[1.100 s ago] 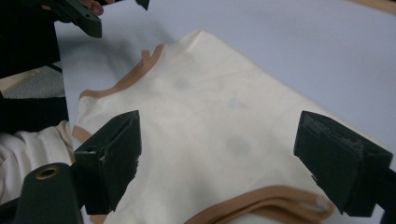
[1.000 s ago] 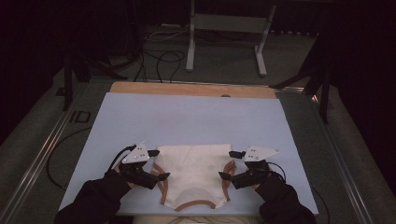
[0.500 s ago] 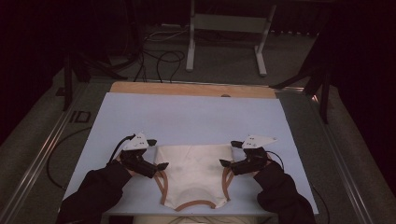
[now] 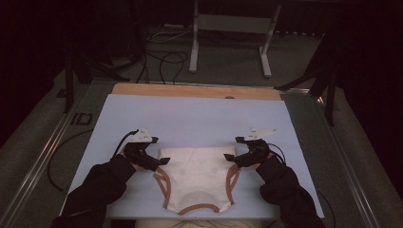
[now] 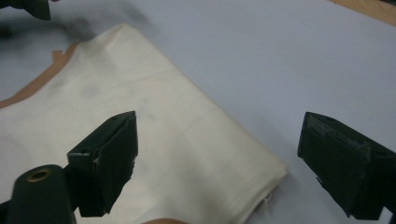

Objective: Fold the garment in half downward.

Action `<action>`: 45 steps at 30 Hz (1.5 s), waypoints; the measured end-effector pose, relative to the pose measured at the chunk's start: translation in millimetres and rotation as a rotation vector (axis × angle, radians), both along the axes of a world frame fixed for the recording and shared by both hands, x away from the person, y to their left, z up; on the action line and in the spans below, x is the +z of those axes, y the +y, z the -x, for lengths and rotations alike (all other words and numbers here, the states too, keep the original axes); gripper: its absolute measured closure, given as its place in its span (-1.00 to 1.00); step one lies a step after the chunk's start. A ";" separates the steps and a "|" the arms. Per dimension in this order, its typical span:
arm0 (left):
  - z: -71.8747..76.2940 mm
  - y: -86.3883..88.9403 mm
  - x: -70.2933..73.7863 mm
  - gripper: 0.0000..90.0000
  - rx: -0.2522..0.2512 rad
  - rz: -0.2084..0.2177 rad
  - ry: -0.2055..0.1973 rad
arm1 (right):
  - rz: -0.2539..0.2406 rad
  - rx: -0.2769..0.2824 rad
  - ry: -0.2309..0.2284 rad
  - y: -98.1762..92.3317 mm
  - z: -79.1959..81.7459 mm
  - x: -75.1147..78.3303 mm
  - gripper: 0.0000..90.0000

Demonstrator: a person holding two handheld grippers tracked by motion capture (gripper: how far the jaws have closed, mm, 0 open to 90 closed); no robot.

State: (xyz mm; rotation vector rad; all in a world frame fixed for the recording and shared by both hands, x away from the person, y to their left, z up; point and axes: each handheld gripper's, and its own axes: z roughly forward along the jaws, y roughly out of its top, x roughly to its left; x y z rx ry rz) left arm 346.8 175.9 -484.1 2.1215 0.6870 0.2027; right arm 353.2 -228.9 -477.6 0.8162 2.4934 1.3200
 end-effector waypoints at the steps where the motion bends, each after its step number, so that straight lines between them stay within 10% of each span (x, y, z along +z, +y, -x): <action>1: -2.4 0.4 -1.5 -0.88 0.002 0.000 0.007 | 0.005 -0.008 0.000 -0.2 -2.0 -1.3 -0.74; 30: -37.5 1.3 -31.6 0.17 0.057 -0.085 0.146 | 0.069 -0.029 0.151 -7.0 -36.3 -35.9 -0.15; 45: -35.0 0.9 -34.0 0.86 0.049 -0.108 0.181 | 0.120 -0.017 0.167 -7.0 -35.1 -39.3 0.64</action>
